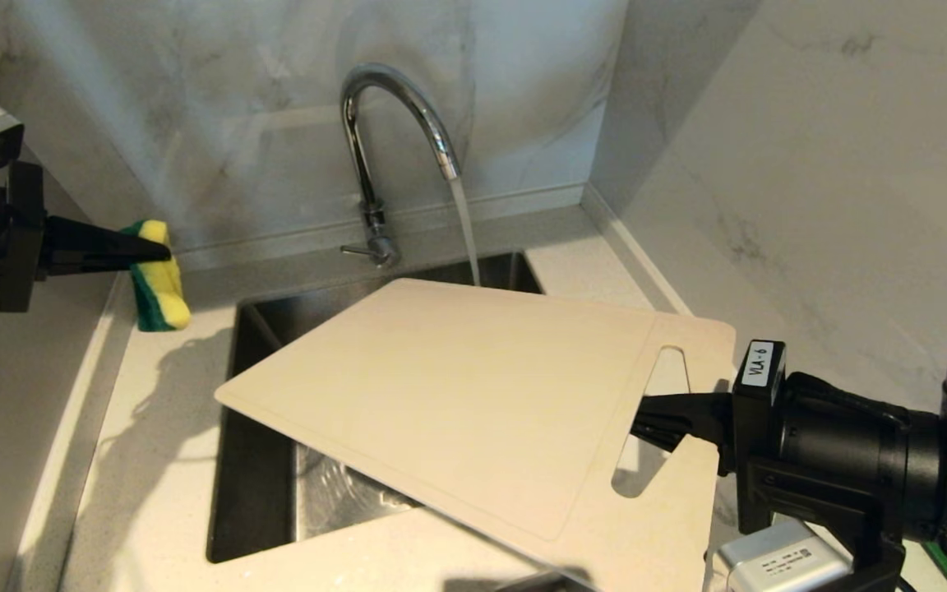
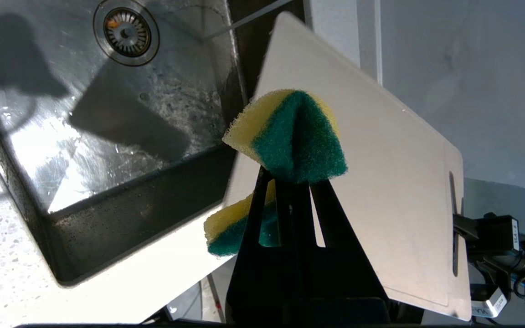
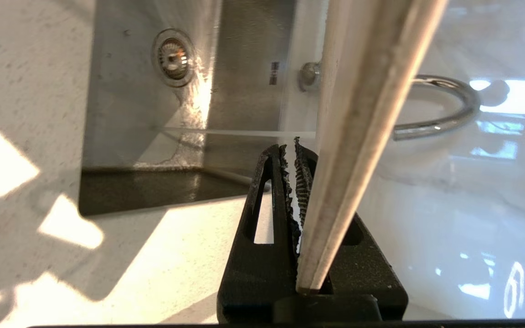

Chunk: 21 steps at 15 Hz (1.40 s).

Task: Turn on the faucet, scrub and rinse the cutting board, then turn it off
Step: Put down the cutting board

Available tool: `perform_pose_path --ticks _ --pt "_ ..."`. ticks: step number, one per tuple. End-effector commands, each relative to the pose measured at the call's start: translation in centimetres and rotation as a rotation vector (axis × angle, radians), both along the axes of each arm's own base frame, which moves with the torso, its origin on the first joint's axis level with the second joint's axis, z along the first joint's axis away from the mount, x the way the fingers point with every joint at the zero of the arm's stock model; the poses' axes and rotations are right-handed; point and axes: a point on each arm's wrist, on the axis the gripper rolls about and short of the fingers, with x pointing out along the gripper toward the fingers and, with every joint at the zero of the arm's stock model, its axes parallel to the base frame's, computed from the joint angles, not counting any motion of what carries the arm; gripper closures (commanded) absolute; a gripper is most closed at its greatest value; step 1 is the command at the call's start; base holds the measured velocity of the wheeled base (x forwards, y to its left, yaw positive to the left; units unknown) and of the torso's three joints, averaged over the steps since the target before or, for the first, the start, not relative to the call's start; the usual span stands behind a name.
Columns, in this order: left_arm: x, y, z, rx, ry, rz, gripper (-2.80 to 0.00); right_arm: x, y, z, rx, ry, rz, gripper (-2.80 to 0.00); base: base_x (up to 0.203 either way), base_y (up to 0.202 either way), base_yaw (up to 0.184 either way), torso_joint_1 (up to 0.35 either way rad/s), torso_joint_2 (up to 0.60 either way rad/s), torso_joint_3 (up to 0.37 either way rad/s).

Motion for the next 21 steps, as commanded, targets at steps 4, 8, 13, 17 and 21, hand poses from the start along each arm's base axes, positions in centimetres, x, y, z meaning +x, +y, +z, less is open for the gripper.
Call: perform_pose_path --ticks 4,8,13,17,21 --pt "0.7 -0.2 -0.7 -0.004 0.036 -0.007 0.00 -1.2 -0.6 -1.7 0.086 0.042 -0.053 0.00 0.000 0.000 0.000 0.000 0.00 0.000" --pt "0.7 -0.2 -0.9 -0.002 0.047 -0.003 0.00 -1.6 -0.8 -1.6 0.090 0.033 -0.061 0.00 0.000 0.000 0.000 0.000 0.00 0.000" --pt "1.2 -0.2 -1.4 0.000 0.064 -0.002 0.00 -2.7 -1.6 -3.2 0.099 0.095 -0.146 0.00 0.000 0.000 0.000 0.000 0.00 0.000" --pt "1.8 -0.2 -1.8 0.001 0.077 -0.003 0.00 -3.4 -2.1 -3.8 0.106 0.108 -0.247 0.00 0.000 0.000 0.000 0.000 0.00 0.000" --pt "1.9 -0.2 -1.9 0.001 0.080 -0.004 0.00 -4.4 -2.9 -4.1 0.083 0.059 -0.388 0.00 0.000 0.000 0.000 0.000 0.00 0.000"
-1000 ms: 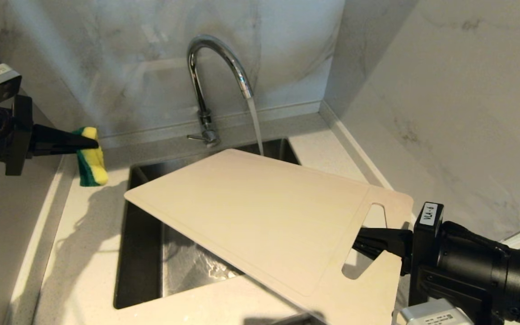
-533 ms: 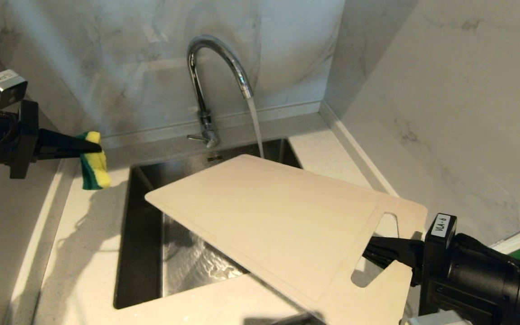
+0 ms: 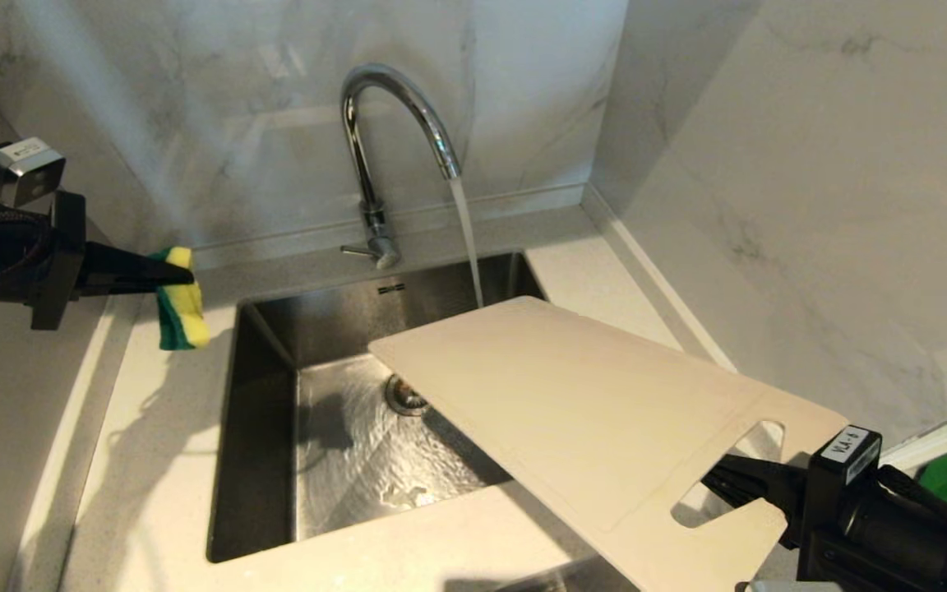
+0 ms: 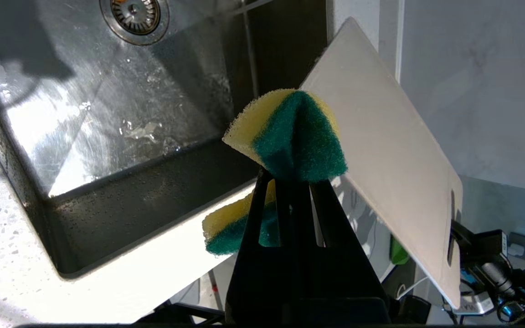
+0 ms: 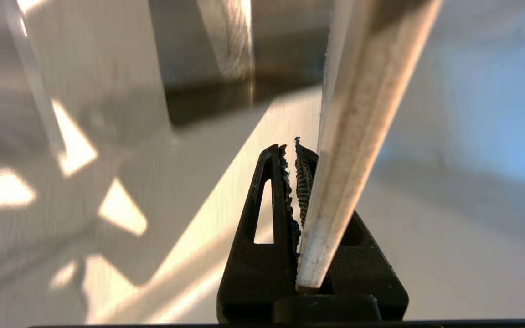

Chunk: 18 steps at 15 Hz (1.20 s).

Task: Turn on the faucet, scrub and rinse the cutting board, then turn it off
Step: Put down the cutting board

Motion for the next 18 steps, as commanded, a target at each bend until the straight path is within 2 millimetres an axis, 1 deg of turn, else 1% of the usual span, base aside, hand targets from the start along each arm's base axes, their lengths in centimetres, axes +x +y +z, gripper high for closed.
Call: perform_pose_path --ticks 1,4,7,11,13,16,18 --pt "0.4 0.0 -0.3 -0.003 0.017 -0.002 0.00 -0.9 -0.5 0.3 -0.011 -0.047 -0.046 0.00 0.000 0.000 0.000 0.000 0.00 0.000" --pt "0.5 -0.1 -0.4 -0.003 0.018 -0.005 0.00 -1.7 -1.0 -0.7 -0.044 -0.042 -0.118 0.00 0.000 0.000 0.000 0.000 0.00 0.000" --pt "0.4 -0.1 -0.3 -0.004 0.017 -0.008 0.00 -1.8 -1.3 -1.3 -0.068 -0.026 -0.194 0.00 0.000 0.000 0.000 0.000 0.00 0.000" --pt "0.2 -0.4 -0.2 -0.003 0.013 -0.018 0.00 -1.7 -2.3 -3.2 -0.108 0.045 -0.288 0.00 0.000 0.000 0.000 0.000 0.00 0.000" --pt "0.3 -0.6 -0.3 -0.003 0.015 -0.026 0.00 -1.6 -2.3 -3.7 -0.117 0.075 -0.289 0.00 0.000 0.000 0.000 0.000 0.00 0.000" --pt "0.2 -0.9 -0.3 -0.004 0.014 -0.040 0.00 -1.9 -2.3 -4.9 -0.141 0.187 -0.277 0.00 0.000 0.000 0.000 0.000 0.00 0.000" --pt "0.2 -0.9 -0.3 -0.006 0.018 -0.041 0.00 -2.1 -2.4 -5.6 -0.127 0.280 -0.290 0.00 0.000 0.000 0.000 0.000 0.00 0.000"
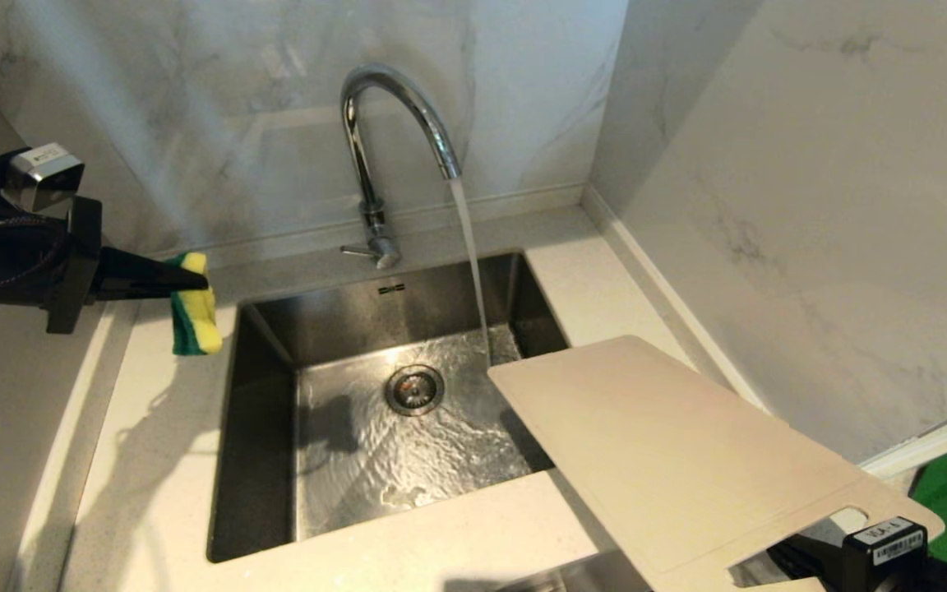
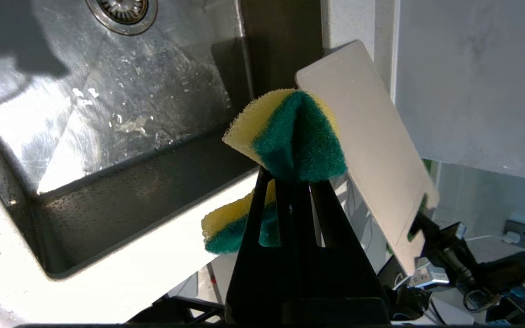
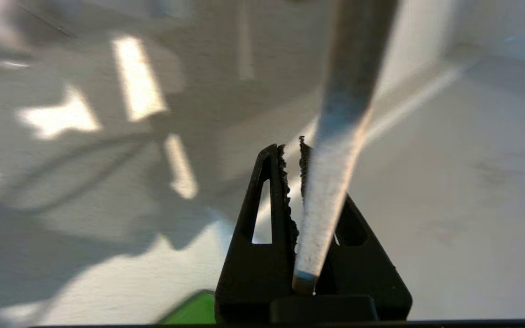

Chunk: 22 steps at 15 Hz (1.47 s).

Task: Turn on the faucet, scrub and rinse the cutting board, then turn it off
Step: Put down the cutting board

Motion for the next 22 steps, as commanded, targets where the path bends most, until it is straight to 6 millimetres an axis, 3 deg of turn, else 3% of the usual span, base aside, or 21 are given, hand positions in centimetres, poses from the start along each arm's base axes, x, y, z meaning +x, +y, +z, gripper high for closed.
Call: perform_pose_path --ticks 1,8,14,22 --pt "0.0 0.0 -0.1 -0.004 0.009 -0.005 0.00 0.0 0.0 -0.6 -0.002 0.068 0.001 0.00 0.000 0.000 0.000 0.000 0.00 0.000" --pt "0.2 -0.2 -0.3 -0.006 0.015 -0.014 0.00 2.0 1.0 -3.1 0.070 0.325 0.076 0.00 0.000 0.000 0.000 0.000 0.00 0.000" --pt "1.6 -1.1 -0.9 -0.013 0.012 -0.049 0.00 3.4 1.9 -5.5 0.137 0.535 0.138 0.00 0.000 0.000 0.000 0.000 0.00 0.000" --pt "2.1 -2.1 -1.0 -0.015 0.016 -0.076 0.00 5.3 2.6 -7.4 0.161 0.673 0.136 0.00 0.000 0.000 0.000 0.000 0.00 0.000"
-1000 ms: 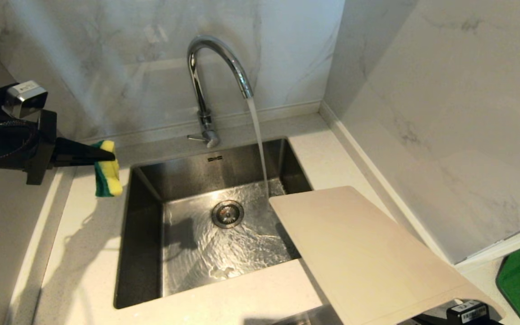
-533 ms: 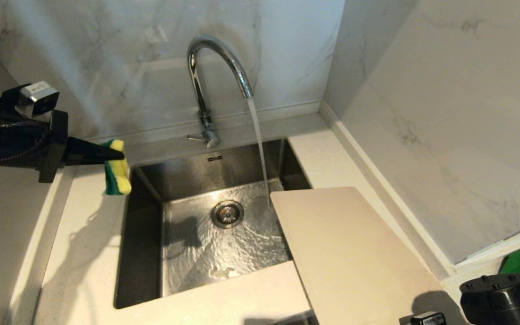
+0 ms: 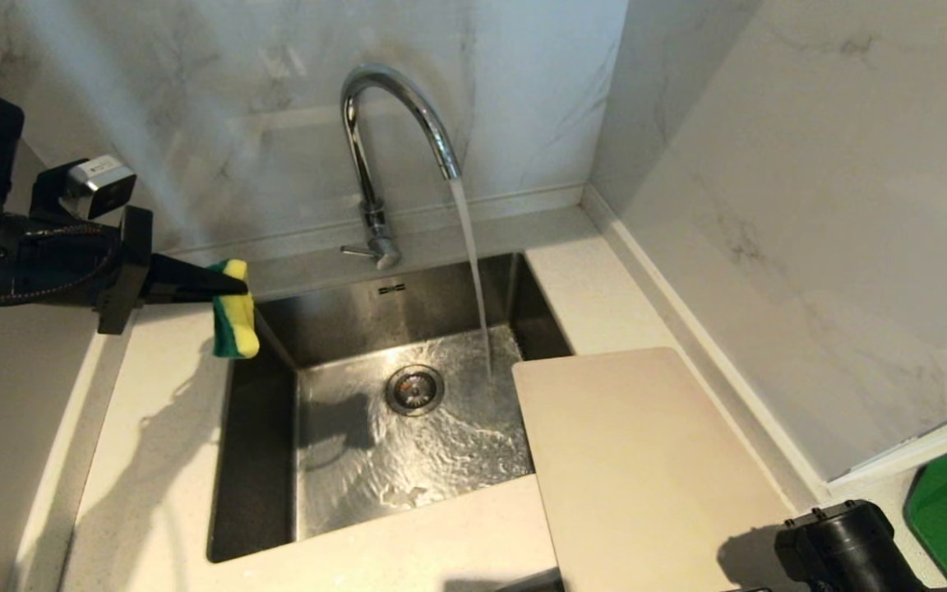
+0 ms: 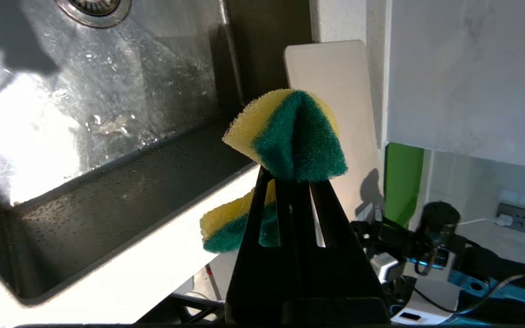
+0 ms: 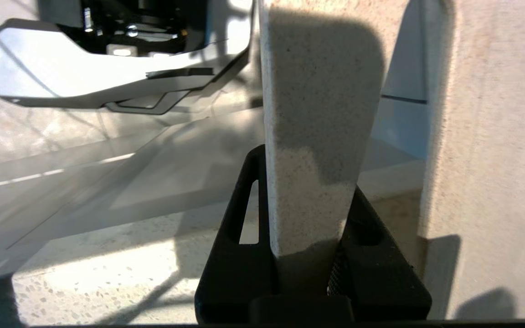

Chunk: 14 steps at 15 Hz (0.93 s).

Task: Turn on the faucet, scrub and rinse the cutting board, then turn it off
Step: Put down the cutting board

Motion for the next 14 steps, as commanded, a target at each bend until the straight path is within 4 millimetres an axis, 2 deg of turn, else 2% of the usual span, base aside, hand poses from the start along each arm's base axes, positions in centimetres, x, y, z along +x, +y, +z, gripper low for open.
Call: perform_pose_path --ticks 1,7,14 --pt "0.3 -0.3 -0.1 -0.002 0.006 -0.011 0.00 1.2 0.4 -0.7 -0.009 0.040 0.010 0.00 0.000 0.000 0.000 0.000 0.00 0.000" --pt "0.9 -0.6 0.3 -0.005 -0.007 -0.016 0.00 3.5 0.1 -2.5 0.024 0.080 -0.022 0.00 0.000 0.000 0.000 0.000 0.00 0.000" --pt "1.6 -0.7 -0.3 -0.002 0.010 -0.016 0.00 5.7 0.6 -3.3 0.021 0.079 -0.019 0.00 0.000 0.000 0.000 0.000 0.00 0.000"
